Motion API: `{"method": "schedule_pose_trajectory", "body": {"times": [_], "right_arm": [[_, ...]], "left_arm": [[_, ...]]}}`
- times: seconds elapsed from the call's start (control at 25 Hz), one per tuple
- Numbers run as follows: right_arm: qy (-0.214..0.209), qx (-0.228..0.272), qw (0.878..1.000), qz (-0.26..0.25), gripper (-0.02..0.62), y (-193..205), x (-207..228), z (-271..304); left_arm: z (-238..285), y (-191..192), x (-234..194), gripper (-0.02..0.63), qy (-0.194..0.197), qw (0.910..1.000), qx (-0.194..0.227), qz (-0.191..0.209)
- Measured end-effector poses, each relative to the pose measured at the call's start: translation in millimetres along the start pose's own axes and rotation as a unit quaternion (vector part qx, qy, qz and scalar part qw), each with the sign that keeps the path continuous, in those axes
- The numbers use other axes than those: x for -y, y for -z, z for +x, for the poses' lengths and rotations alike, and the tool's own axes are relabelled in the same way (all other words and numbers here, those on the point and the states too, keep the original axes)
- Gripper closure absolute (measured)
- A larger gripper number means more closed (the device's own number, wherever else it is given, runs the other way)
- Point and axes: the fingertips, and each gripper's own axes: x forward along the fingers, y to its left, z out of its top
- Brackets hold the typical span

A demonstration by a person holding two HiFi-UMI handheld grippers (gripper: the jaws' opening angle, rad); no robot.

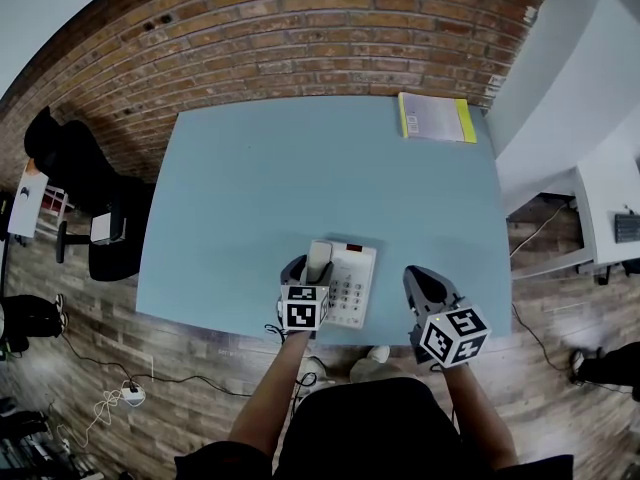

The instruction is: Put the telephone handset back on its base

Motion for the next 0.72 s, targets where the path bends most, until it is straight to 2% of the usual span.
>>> {"method": "schedule_pose_trajectory", "body": {"times": [0.44,0.72], "right_arm": [[-0.009,0.007,1.0,-0.008,0.583,-2.6,-16.7,-1.7],[-0.014,0.009,1.0,-0.013,0.583,0.2,-31.8,-5.5]], "left_arm": [[-17.0,-3.3,-6.8,0.36,0.005,0.9998,0.015,-0.008],[-36.8,-9.4,-5.9,0.36,0.011,0.9991,0.038,-0.012]]}}
